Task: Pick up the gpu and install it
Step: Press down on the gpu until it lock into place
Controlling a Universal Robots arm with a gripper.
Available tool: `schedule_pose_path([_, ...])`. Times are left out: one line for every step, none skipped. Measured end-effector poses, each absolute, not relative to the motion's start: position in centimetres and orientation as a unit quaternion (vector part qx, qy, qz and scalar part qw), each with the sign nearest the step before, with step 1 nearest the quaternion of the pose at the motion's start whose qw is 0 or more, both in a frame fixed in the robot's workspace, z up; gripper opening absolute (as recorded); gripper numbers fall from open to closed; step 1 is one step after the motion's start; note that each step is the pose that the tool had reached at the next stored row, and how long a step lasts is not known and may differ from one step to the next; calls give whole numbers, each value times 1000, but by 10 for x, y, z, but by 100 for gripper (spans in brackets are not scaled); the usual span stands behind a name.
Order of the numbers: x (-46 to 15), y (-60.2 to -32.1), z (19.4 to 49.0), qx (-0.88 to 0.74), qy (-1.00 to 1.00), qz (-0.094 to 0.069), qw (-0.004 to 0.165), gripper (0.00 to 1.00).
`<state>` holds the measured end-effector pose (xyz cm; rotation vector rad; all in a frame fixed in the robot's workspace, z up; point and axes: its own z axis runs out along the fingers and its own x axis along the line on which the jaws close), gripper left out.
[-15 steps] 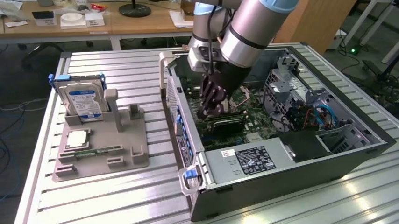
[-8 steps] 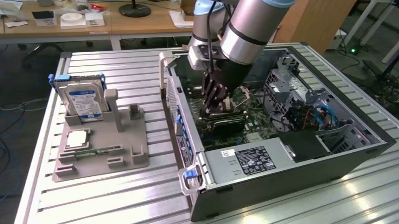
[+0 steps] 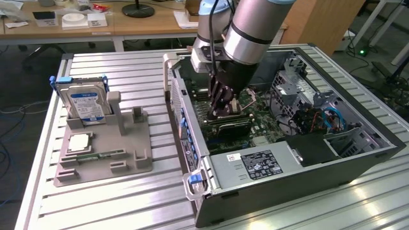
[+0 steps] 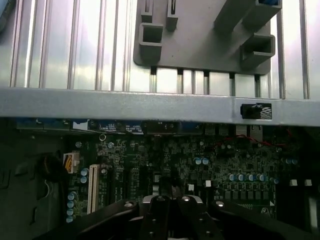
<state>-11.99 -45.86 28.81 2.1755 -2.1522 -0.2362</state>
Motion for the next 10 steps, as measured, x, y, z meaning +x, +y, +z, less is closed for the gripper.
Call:
schedule_pose_path([-121,-459,289,709,-701,-75,34,10])
schedule_pose_path([-122,-459,289,709,-701,-73,33,10])
schedule_pose_path([-123,-459,290,709,-701,-72,31,10])
schedule_pose_path([-124,-459,291,710,-700,-70,30,10])
schedule_pose_path([-124,-459,292,710,-700,-69,28,10])
schedule_pose_path([-125,-459,293,710,-700,-68,27,10])
schedule_pose_path([-126,-459,294,710,-700,-66,26,10])
schedule_pose_path([-128,-459,295,711,-700,-65,25,10])
schedule_pose_path([-129,-459,296,711,-700,-64,24,10])
schedule_pose_path([-131,-459,296,711,-700,-63,22,10])
